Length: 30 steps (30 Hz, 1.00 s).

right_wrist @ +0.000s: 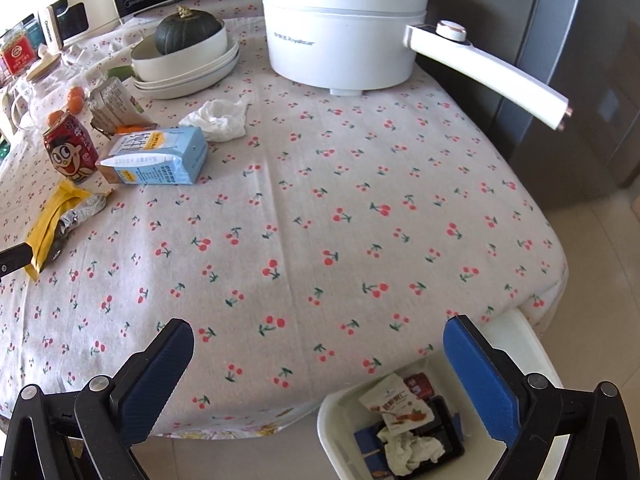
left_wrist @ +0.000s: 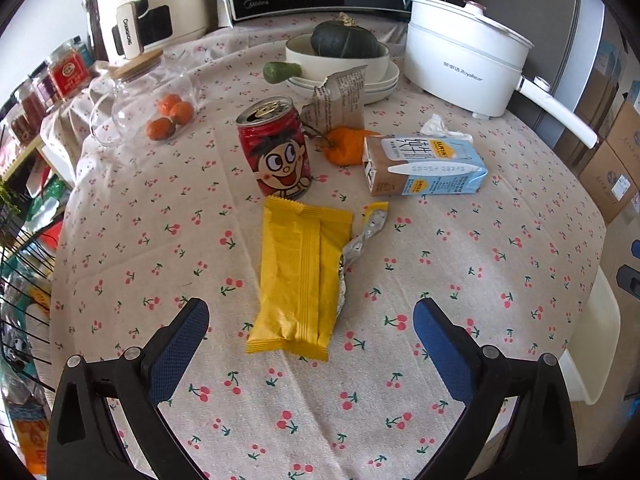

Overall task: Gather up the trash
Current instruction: 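Move both tools back over the table toward the yellow packet, then grasp the yellow snack packet with the left tool while the right tool grasps the milk carton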

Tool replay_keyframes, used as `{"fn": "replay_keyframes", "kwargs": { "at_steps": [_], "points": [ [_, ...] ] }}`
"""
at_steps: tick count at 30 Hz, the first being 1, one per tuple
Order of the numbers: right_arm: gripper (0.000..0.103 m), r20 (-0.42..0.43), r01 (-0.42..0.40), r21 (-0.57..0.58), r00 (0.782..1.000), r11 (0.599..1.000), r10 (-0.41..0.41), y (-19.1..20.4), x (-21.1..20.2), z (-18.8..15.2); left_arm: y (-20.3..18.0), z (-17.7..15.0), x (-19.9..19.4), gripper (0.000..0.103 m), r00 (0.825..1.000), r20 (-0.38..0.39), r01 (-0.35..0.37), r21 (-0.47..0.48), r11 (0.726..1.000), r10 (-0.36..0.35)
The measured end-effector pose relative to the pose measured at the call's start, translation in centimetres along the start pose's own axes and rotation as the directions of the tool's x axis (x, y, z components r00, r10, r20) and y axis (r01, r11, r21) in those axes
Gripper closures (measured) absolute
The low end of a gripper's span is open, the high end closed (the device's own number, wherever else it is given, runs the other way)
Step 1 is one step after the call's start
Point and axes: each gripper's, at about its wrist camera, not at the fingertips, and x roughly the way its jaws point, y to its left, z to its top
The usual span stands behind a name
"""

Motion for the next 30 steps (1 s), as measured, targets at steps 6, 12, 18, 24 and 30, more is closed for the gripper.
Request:
{"fn": "replay_keyframes", "kwargs": {
  "at_steps": [6, 12, 18, 24, 30],
  "points": [
    [0.001, 0.0, -0.023, 0.029, 1.0, 0.999, 0.023, 1.7, 1.8, 1.4, 1.8, 0.4, 1.8, 0.0, 0.999, -0.039, -0.002, -0.014, 1.0, 0.001],
    [0.0, -0.008, -0.037, 0.047, 0.999, 0.998, 0.037, 3.0, 3.2, 2.4, 1.5, 0.6, 4.3, 0.0, 0.995, -0.099, -0.01, 0.015, 1.0, 0.011],
    [0.0, -0.033, -0.046, 0.049, 0.998, 0.998, 0.047, 4.0, 4.5, 2.7, 2.2, 1.2, 6.8, 0.0, 0.99, -0.142, -0.01, -0.063, 0.998, 0.001],
    [0.0, -0.056, -0.031, 0.014, 0.998, 0.999, 0.032, 4.9, 5.2, 2.7, 2.7, 1.9, 7.1, 0.022, 0.988, -0.131, 0.071, -0.115, 0.991, -0.086],
    [0.0, -0.049, -0.079, 0.057, 0.995, 0.995, 0.082, 6.5, 5.7, 4.3, 3.2, 2.1, 6.7, 0.054, 0.98, -0.137, 0.13, -0.089, 0.988, -0.141]
  ]
}}
